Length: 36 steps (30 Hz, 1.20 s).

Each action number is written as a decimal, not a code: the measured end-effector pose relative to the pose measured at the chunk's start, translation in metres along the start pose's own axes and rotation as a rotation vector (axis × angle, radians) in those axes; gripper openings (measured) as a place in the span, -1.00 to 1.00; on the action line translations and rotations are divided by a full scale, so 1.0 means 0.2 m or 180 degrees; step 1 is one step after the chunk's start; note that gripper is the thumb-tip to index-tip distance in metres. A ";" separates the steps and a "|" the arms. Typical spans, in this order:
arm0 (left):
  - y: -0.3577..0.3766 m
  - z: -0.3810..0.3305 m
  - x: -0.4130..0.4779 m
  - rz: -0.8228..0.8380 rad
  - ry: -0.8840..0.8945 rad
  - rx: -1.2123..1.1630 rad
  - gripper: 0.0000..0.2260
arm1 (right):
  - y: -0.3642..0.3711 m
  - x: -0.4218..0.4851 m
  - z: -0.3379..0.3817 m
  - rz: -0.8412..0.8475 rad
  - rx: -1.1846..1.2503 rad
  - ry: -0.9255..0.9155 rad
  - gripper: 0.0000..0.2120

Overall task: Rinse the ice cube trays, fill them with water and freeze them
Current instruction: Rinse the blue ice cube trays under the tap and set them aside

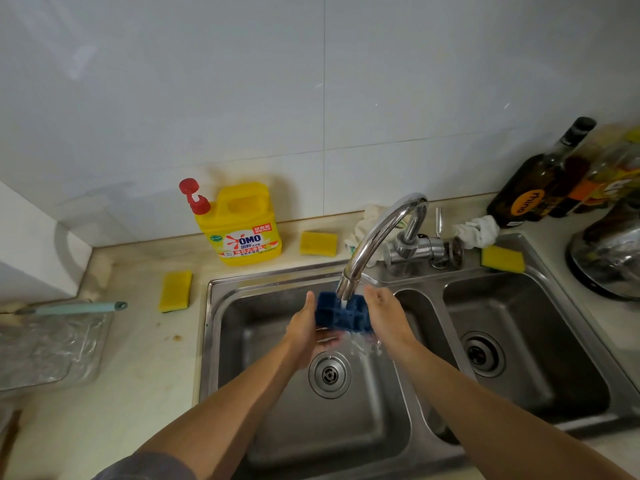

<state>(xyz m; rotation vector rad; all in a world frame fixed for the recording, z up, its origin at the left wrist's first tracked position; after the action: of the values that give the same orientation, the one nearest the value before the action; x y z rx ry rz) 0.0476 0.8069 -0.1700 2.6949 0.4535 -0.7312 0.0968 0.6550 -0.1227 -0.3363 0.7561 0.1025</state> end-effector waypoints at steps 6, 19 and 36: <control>0.02 0.07 -0.01 0.0265 -0.0254 -0.0208 -0.45 | 0.00 -0.07 0.10 -0.0095 -0.0343 -0.0574 -0.71; -0.05 -0.02 0.01 -0.0475 0.0655 0.0651 -0.72 | 0.03 -0.03 -0.09 0.0450 0.0262 0.0455 -0.73; 0.02 0.00 -0.04 -0.0459 0.0120 0.0149 -0.73 | -0.02 -0.03 -0.09 0.0394 0.0539 0.0454 -0.71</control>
<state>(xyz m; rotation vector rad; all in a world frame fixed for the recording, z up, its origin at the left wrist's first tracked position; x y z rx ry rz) 0.0429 0.8010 -0.1660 2.7456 0.6537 -0.7390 0.0815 0.6458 -0.1287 -0.1363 0.9205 0.1311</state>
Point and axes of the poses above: each hand's wrist, its own x-axis towards the middle knuckle, its own y-axis out of the palm, z = x × y, the point moved 4 cm from there along x, towards the middle knuckle, and after that the axes turned 15 degrees about y, right-handed, at the moved point
